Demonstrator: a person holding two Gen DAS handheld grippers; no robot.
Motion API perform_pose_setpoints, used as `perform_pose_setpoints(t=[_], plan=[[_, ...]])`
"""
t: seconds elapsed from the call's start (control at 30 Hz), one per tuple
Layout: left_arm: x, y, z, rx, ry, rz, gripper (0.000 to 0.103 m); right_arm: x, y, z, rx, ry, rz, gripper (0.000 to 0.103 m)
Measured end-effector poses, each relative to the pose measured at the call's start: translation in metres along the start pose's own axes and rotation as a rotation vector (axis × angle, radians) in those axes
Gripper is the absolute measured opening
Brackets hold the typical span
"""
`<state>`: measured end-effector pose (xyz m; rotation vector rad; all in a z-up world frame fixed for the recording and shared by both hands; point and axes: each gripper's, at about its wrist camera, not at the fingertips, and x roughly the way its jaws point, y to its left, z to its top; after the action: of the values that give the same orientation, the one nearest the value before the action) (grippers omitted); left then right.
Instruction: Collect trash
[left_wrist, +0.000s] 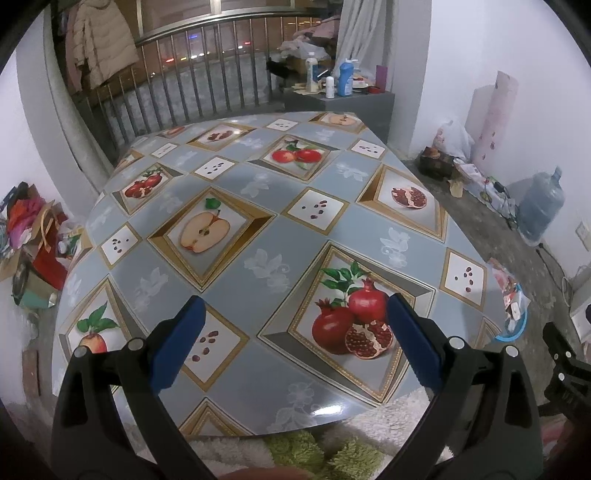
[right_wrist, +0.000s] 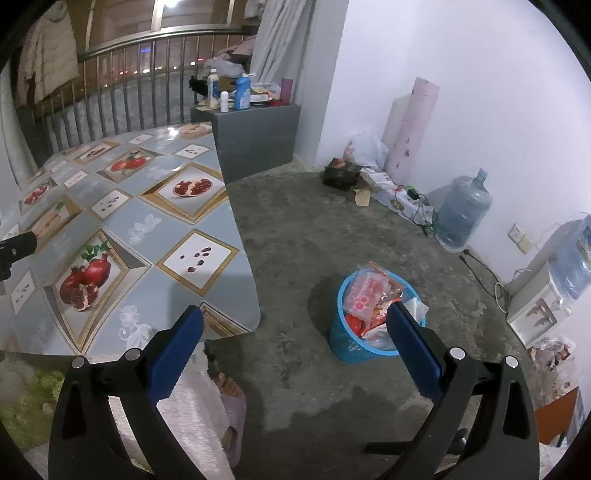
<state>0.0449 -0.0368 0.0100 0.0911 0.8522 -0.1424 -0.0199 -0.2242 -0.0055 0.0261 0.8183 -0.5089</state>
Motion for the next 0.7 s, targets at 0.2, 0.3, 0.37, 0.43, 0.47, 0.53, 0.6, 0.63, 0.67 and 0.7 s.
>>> perform_pose_setpoints(t=[0.2,0.3,0.37,0.43,0.47,0.53,0.6,0.63,0.67,0.7], plan=[[-0.0005,0.0031,0.0,-0.009,-0.002,0.004,0.094,0.0002,0.0031,-0.0022,0.008,0.009,0.009,0.096],[-0.0005,0.0033,-0.0004,-0.007,0.0,0.003,0.094,0.0003,0.0048,-0.0043,0.013,0.013,0.019,0.096],[-0.0009,0.0032,-0.0004,-0.008,-0.001,0.002,0.094,0.0001,0.0068,-0.0059,0.01,0.015,0.021,0.096],[-0.0011,0.0031,-0.0006,-0.005,-0.003,0.004,0.094,-0.0003,0.0072,-0.0074,0.011,0.016,0.025,0.096],[-0.0009,0.0029,-0.0005,-0.006,-0.003,0.003,0.094,-0.0002,0.0072,-0.0078,0.012,0.016,0.026,0.096],[-0.001,0.0034,-0.0019,-0.004,-0.006,0.004,0.094,0.0001,0.0076,-0.0088,0.013,0.019,0.027,0.096],[-0.001,0.0034,-0.0021,-0.005,-0.005,0.004,0.094,0.0,0.0073,-0.0092,0.013,0.019,0.025,0.096],[-0.0011,0.0031,-0.0019,-0.005,-0.005,0.004,0.094,0.0002,0.0071,-0.009,0.014,0.019,0.026,0.096],[-0.0011,0.003,-0.0018,-0.005,-0.004,0.004,0.094,0.0001,0.0071,-0.0092,0.015,0.018,0.027,0.096],[-0.0012,0.0031,-0.0019,-0.004,-0.004,0.004,0.094,0.0001,0.0071,-0.0095,0.015,0.017,0.027,0.096]])
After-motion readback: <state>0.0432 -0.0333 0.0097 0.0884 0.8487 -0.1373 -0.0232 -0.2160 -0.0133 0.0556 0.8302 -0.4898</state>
